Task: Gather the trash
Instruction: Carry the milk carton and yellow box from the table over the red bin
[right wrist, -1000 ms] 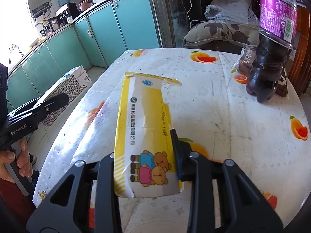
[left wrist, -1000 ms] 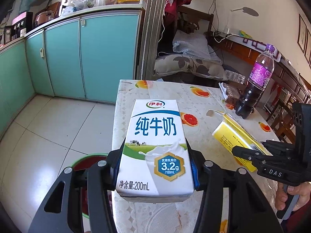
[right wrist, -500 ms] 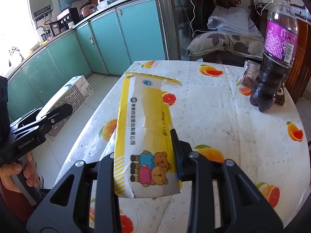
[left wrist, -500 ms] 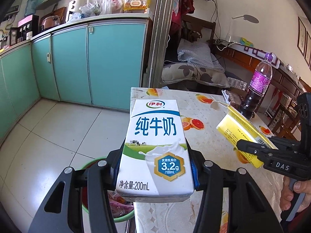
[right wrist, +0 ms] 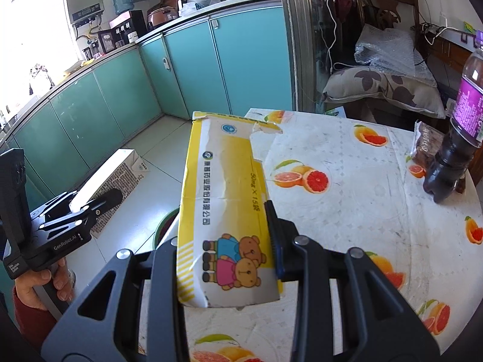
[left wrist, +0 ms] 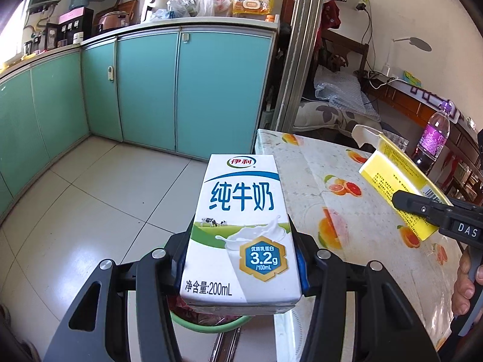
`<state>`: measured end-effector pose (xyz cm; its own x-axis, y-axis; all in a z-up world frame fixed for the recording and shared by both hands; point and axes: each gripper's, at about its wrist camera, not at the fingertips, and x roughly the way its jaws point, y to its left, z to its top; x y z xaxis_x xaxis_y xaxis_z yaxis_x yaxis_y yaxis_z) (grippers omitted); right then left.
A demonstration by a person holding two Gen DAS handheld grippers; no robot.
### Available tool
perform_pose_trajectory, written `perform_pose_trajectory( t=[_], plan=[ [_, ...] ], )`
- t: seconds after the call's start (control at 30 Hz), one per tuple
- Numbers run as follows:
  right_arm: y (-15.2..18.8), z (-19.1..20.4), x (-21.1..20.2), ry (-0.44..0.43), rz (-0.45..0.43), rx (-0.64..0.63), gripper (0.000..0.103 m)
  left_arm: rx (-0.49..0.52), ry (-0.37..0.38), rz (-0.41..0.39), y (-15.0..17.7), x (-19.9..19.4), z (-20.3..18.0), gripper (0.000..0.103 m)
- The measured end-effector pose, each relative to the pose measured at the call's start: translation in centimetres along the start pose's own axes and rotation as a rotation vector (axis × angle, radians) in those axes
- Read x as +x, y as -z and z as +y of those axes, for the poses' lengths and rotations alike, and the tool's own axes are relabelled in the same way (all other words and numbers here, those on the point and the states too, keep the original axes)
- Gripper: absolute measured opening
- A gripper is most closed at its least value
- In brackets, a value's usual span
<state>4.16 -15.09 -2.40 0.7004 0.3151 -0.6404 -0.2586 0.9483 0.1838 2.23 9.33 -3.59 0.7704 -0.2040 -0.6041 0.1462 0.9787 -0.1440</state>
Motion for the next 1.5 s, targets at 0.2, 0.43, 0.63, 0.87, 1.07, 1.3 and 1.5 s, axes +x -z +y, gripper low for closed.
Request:
perform_pose_trajectory(
  t=[0.2, 0.43, 0.63, 0.87, 1.07, 1.3, 1.5],
  plan=[
    [-1.1, 2.0, 1.7, -0.042, 0.022, -0.031, 0.032, -0.009, -0.047, 0.041, 1.4, 0.7, 2.1, 0.049],
    [-2.4, 4.5, 3.9, -0.130, 0.063, -0.036, 0.032, 0.000, -0.089, 0.121, 3.1, 2.4, 3.4, 0.049],
    [-3.1, 7.3, 6.6, -0.199, 0.125, -0.050, 0.032, -0.026, -0.077, 0.155, 3.8, 3.4, 4.1, 0.049],
    [-3.8, 9.2, 9.2, -0.189, 0.185, -0.102, 0.032, -0.012, -0.080, 0.214, 4.6, 5.6, 4.3, 0.049],
    [-4.1, 9.2, 11.3, -0.214, 0.241, -0.068, 0.032, -0.014, -0.094, 0.254, 5.0, 6.9, 5.1, 0.049],
    [-3.6, 9.6, 13.3, -0.209, 0.282, -0.049, 0.032, -0.036, -0.104, 0.260, 4.5, 7.6, 6.0, 0.049],
    [-3.6, 9.7, 14.3, -0.199, 0.298, -0.047, 0.032, -0.037, -0.104, 0.278, 5.1, 7.9, 5.6, 0.049]
  ],
)
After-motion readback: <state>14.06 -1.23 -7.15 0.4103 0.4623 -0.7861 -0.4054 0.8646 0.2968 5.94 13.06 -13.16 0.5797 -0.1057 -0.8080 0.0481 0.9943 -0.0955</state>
